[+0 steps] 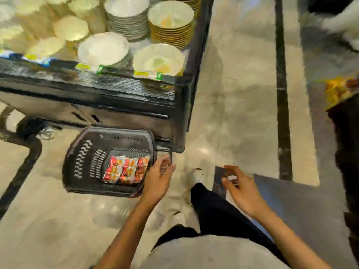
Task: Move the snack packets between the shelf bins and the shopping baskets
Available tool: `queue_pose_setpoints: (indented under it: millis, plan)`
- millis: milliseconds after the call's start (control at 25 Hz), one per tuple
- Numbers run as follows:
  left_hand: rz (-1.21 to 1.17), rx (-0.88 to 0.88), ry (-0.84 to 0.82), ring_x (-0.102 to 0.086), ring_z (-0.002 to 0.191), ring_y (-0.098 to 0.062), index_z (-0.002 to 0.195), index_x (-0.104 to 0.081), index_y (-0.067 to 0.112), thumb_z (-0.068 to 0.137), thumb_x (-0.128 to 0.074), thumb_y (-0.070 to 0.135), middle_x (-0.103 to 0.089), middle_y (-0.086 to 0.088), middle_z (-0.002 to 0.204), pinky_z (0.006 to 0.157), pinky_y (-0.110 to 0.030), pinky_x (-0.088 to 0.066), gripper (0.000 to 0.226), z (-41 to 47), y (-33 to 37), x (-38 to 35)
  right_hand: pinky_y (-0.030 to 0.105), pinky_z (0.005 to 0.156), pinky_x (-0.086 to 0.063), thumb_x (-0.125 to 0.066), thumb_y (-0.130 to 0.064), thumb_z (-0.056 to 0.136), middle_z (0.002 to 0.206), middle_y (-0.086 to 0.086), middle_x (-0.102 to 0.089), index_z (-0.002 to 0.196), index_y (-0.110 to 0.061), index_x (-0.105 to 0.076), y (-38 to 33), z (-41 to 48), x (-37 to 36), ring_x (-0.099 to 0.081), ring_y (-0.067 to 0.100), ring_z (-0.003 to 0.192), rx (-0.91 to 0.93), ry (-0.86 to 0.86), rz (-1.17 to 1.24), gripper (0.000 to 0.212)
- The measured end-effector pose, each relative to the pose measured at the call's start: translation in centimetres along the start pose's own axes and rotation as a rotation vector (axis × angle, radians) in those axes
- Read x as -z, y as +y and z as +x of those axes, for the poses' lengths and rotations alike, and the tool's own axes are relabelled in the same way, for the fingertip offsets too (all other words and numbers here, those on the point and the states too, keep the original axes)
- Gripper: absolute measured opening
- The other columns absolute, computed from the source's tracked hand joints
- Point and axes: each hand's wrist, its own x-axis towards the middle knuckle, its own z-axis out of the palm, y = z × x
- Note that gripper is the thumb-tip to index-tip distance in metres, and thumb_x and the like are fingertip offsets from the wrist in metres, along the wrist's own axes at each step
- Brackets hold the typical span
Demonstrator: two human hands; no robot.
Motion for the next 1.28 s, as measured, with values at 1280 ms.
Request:
queue_pose_setpoints:
  millis: [1280]
  plan:
    - [0.501,-0.502,-1.229,-0.053,0.109,-0.01,0.126,-0.051,0.021,0.095,-0.052,0.021,-0.057,0.004,0.121,0.08,-0.011,-0.041,0.03,18.3,41.4,-70.3,0.022,0.08,-0.045,-0.05,-0.022,0.096,0.119,-0.006,-0.051,0.132,-0.027,-0.042,28.0,8.2,47.8,-0.057,0.013,0.093,-0.753,1.095,0.655,0.037]
